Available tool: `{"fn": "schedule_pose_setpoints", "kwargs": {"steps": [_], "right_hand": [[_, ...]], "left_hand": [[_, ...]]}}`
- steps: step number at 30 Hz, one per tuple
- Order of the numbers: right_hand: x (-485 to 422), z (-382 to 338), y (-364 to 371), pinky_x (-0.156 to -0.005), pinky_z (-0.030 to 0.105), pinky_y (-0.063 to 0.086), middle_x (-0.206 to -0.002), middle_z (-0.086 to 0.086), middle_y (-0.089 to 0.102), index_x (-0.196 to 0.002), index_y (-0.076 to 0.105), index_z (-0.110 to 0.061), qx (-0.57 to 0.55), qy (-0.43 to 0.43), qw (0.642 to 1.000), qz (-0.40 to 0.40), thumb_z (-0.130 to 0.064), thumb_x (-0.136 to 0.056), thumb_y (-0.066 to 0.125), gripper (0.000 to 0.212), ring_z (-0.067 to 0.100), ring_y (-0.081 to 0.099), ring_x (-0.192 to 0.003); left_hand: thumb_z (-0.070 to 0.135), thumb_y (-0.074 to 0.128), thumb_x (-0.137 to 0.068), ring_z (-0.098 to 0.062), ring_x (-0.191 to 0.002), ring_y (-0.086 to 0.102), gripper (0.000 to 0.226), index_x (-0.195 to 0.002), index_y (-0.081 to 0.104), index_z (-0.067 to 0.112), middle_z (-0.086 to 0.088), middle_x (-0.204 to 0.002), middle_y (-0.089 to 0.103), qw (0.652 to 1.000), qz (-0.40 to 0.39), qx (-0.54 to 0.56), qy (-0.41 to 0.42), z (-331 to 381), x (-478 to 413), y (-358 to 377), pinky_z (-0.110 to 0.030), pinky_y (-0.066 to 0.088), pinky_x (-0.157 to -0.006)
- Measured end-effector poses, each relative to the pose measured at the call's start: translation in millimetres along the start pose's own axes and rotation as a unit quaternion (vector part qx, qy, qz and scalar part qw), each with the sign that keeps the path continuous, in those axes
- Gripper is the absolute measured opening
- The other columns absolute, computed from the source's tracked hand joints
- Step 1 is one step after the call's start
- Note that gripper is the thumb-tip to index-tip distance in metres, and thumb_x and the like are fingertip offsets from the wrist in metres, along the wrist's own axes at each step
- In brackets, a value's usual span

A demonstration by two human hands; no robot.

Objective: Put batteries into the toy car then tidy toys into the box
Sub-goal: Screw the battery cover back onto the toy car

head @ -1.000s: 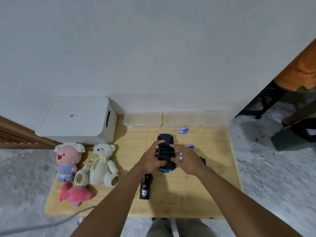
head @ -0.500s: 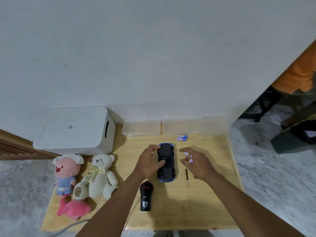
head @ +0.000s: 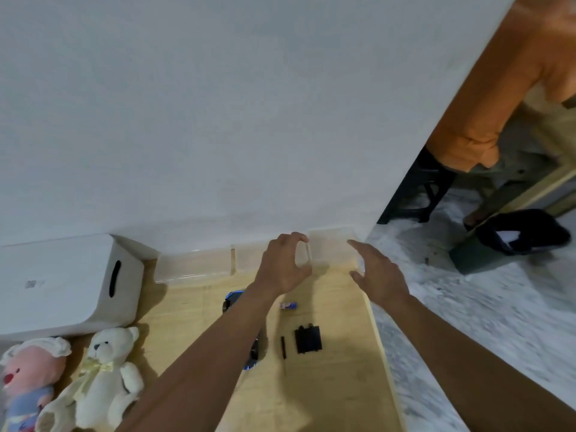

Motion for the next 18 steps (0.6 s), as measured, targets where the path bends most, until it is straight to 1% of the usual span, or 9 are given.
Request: {"fn": "schedule_pose_setpoints", "kwargs": {"steps": [2,5,6,7,9,11,13,15,18], "right_hand": [[-14,13,2,-0.102,0.043,0.048,-0.159,-0.006,0.038,-0.156,0.027,-0.041,0.000,0.008,1.000,-0.018,-0.030,-0.096,0.066,0.072,0.023,0.059,-0.123],[-29,31,9,-0.102,0.042,0.049,-0.155,-0.006,0.044,-0.156,0.027,-0.041,-0.071,0.041,0.997,-0.012,-0.030,-0.093,0.071,0.078,0.024,0.060,-0.120],[-33,34,13,-0.101,0.043,0.050,-0.155,-0.006,0.044,-0.157,0.025,-0.042,-0.083,0.038,0.996,-0.012,-0.030,-0.092,0.071,0.080,0.024,0.060,-0.120],[-35,35,18,-0.099,0.044,0.051,-0.156,-0.006,0.042,-0.157,0.021,-0.045,-0.073,0.024,0.997,-0.016,-0.030,-0.093,0.070,0.082,0.024,0.061,-0.118],[-40,36,31,-0.093,0.046,0.054,-0.161,-0.007,0.031,-0.155,0.008,-0.054,-0.022,-0.014,0.999,-0.023,-0.031,-0.095,0.066,0.087,0.024,0.066,-0.107],[-47,38,40,-0.089,0.045,0.054,-0.167,-0.008,0.019,-0.152,-0.001,-0.058,0.002,-0.029,1.000,-0.009,-0.034,-0.096,0.063,0.088,0.023,0.070,-0.098],[-54,41,46,-0.088,0.044,0.053,-0.168,-0.007,0.016,-0.153,0.001,-0.056,-0.006,-0.029,0.999,0.013,-0.037,-0.096,0.063,0.087,0.021,0.070,-0.098],[-58,41,51,-0.087,0.044,0.053,-0.166,-0.008,0.023,-0.155,0.011,-0.053,-0.029,-0.032,0.999,0.027,-0.039,-0.093,0.066,0.084,0.019,0.070,-0.100],[-57,38,55,-0.086,0.045,0.054,-0.161,-0.007,0.037,-0.153,0.021,-0.051,-0.070,-0.032,0.995,0.055,-0.039,-0.090,0.070,0.081,0.014,0.072,-0.090]], "left_hand": [[0.030,0.076,-0.083,-0.027,-0.137,0.040,0.066,-0.143,0.049,0.029,-0.001,-0.147,0.046,0.999,-0.008,-0.050,-0.001,10,-18,22,-0.041,0.038,-0.112],[0.044,0.077,-0.082,-0.027,-0.144,0.032,0.077,-0.149,0.043,0.031,-0.001,-0.153,0.037,0.994,-0.002,-0.110,-0.012,10,-37,50,-0.041,0.032,-0.116],[0.049,0.076,-0.082,-0.027,-0.145,0.030,0.079,-0.151,0.041,0.031,-0.002,-0.155,0.034,0.992,0.005,-0.127,-0.015,8,-41,58,-0.042,0.031,-0.117],[0.051,0.075,-0.083,-0.028,-0.146,0.028,0.080,-0.152,0.040,0.030,-0.004,-0.157,0.031,0.989,0.014,-0.147,-0.015,5,-43,65,-0.042,0.029,-0.118],[0.049,0.075,-0.084,-0.030,-0.148,0.026,0.081,-0.153,0.038,0.029,-0.006,-0.158,0.027,0.982,0.035,-0.184,-0.015,-2,-46,76,-0.043,0.028,-0.119],[0.045,0.076,-0.084,-0.032,-0.146,0.029,0.082,-0.154,0.037,0.027,-0.008,-0.157,0.029,0.976,0.061,-0.207,-0.017,-7,-48,82,-0.044,0.029,-0.119],[0.047,0.073,-0.086,-0.034,-0.144,0.034,0.079,-0.154,0.040,0.023,-0.010,-0.154,0.035,0.973,0.090,-0.213,-0.015,-9,-50,85,-0.047,0.031,-0.118],[0.051,0.069,-0.089,-0.036,-0.144,0.035,0.080,-0.156,0.039,0.019,-0.012,-0.154,0.038,0.969,0.105,-0.223,-0.018,-11,-51,89,-0.049,0.031,-0.118],[0.056,0.061,-0.093,-0.037,-0.147,0.031,0.086,-0.162,0.028,0.015,-0.014,-0.156,0.037,0.963,0.100,-0.249,-0.029,-15,-51,95,-0.050,0.027,-0.121]]}}
Point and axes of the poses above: each hand's wrist, its own x-axis away from the middle knuckle, its own y-axis out of the palm, z = x × y, the point moved 5 cm from there along -x, towards the middle knuckle
